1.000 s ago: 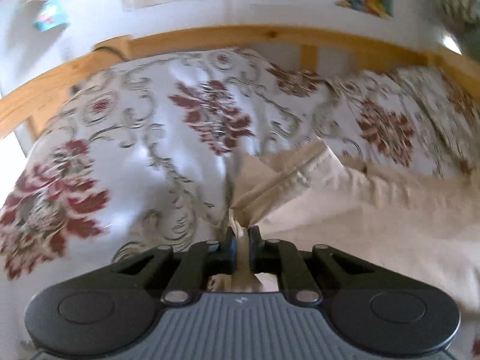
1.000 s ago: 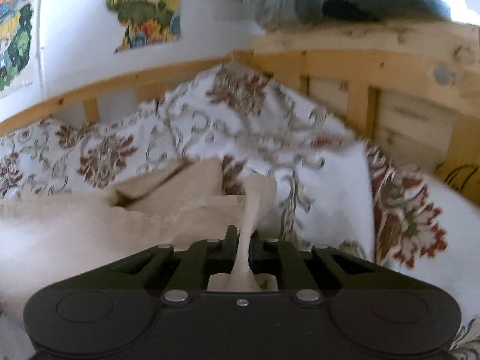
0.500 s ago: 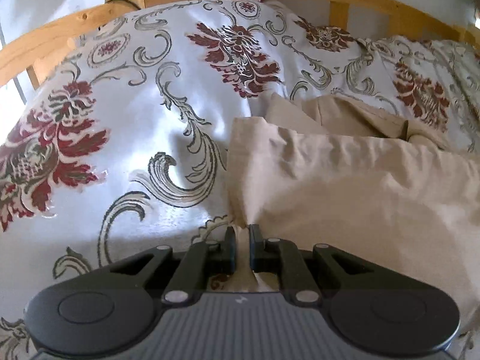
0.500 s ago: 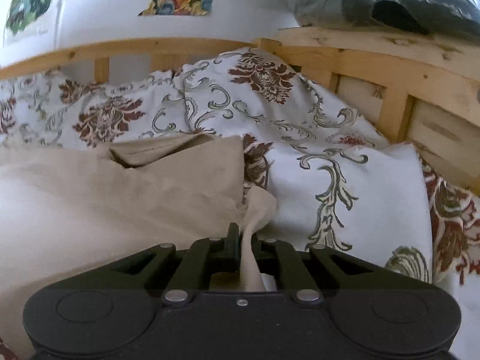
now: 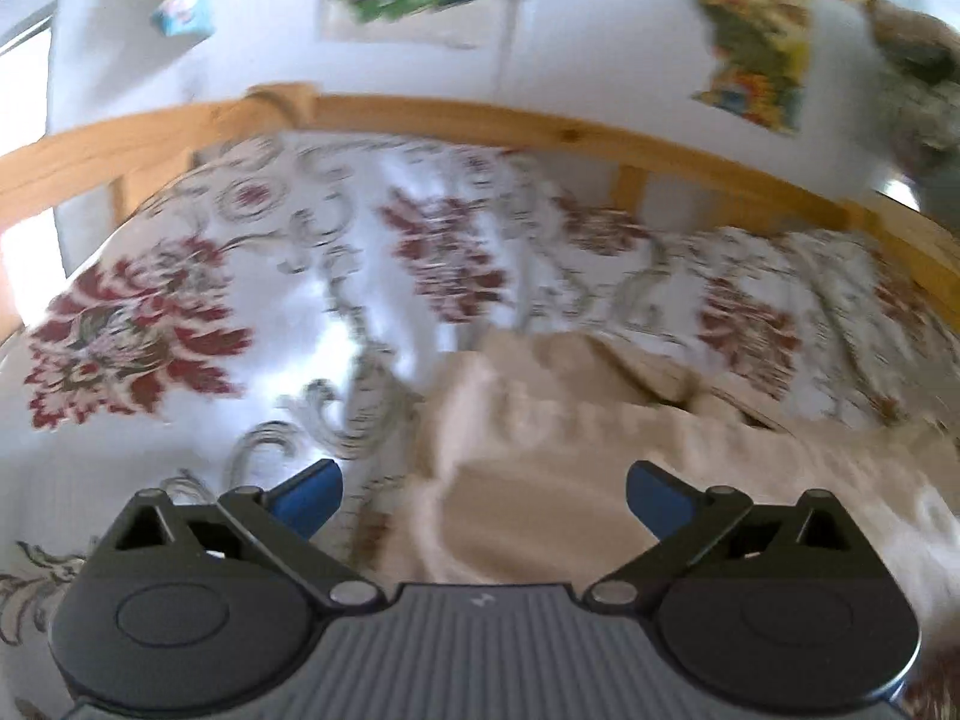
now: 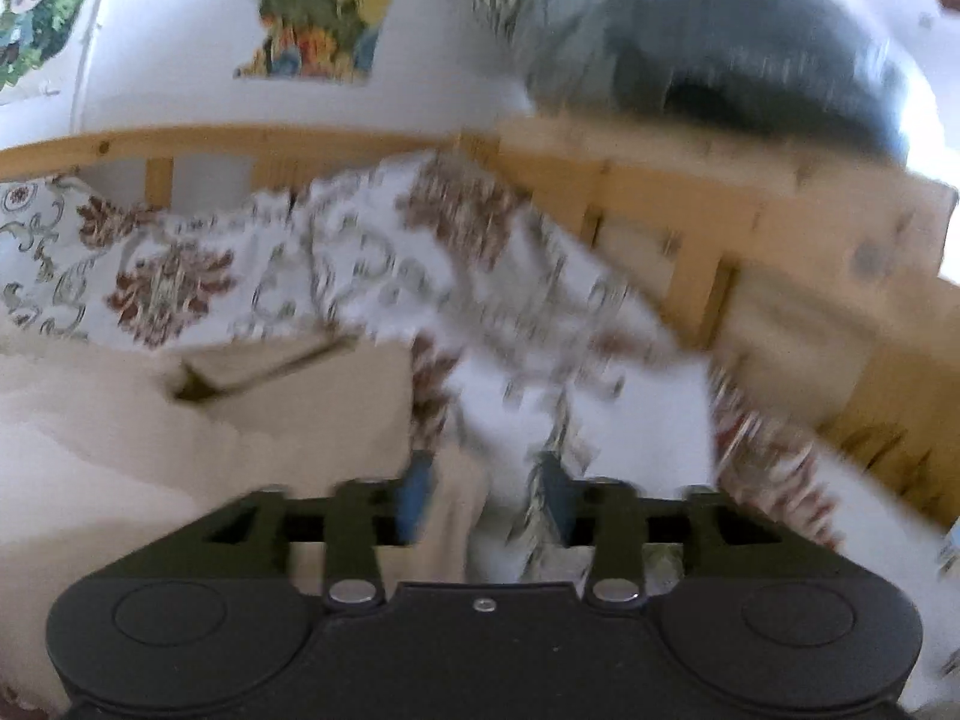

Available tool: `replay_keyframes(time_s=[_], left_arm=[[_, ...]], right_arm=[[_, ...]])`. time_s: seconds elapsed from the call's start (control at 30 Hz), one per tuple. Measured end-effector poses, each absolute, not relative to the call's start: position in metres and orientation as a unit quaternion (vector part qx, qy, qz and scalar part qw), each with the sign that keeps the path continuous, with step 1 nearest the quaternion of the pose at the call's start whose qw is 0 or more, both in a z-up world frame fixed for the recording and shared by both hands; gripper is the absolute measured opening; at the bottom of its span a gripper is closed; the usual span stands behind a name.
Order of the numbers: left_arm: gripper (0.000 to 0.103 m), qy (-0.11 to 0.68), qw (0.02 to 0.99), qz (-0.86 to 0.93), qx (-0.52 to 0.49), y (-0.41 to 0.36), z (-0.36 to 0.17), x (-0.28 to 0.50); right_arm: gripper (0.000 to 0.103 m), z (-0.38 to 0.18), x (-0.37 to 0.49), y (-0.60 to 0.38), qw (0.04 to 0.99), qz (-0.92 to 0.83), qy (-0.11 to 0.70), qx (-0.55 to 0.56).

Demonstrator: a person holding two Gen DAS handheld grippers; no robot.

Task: Fold large clothes

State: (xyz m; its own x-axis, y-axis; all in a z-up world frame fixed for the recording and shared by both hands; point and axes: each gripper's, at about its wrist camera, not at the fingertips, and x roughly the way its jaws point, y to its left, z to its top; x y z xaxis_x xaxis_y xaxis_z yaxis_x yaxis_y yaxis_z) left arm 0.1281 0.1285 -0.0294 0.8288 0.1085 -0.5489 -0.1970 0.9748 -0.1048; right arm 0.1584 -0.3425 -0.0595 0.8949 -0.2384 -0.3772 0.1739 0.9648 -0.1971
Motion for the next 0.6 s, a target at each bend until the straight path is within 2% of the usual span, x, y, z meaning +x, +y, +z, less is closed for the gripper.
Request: replay_keyframes(time_s=[0.03, 0.1, 0.17, 0.23, 0.3, 0.5, 0.6], left_arm=[[0.102, 0.276, 0.956, 0.068, -0.072, 0.121, -0.03, 0.128], [0.102, 0.27, 0.961, 0.036, -0.056, 0.102, -0.032, 0.128], [0.102, 0.263, 0.964, 0.005, -0.028, 0.077, -0.034, 0.137], [0.103, 0.262, 0.965, -0.006, 0.002, 0.052, -0.04, 0.15], [0.103, 0.266, 0.963, 0.007, 0.039, 0.028, -0.048, 0.169], [0.102, 0.263, 0.957, 0.067, 0.107, 0.001, -0.08, 0.212], [0.103, 0.302, 0.95, 0.052, 0.067, 0.012, -0.093, 0.225]], right_arm=[[0.071, -0.058, 0.155, -0.337, 0.972, -0.107, 0.189, -0.089], [0.071, -0.055, 0.151, -0.324, 0.977, -0.093, 0.164, -0.101], [0.076, -0.051, 0.15, -0.307, 0.982, -0.062, 0.146, -0.103], [0.092, -0.05, 0.15, -0.283, 0.987, -0.018, 0.126, -0.098], [0.099, -0.05, 0.159, -0.257, 0.986, 0.025, 0.119, -0.11], [0.096, -0.077, 0.201, -0.206, 0.975, 0.037, 0.143, -0.168], [0.096, -0.103, 0.22, -0.22, 0.973, 0.048, 0.186, -0.127]])
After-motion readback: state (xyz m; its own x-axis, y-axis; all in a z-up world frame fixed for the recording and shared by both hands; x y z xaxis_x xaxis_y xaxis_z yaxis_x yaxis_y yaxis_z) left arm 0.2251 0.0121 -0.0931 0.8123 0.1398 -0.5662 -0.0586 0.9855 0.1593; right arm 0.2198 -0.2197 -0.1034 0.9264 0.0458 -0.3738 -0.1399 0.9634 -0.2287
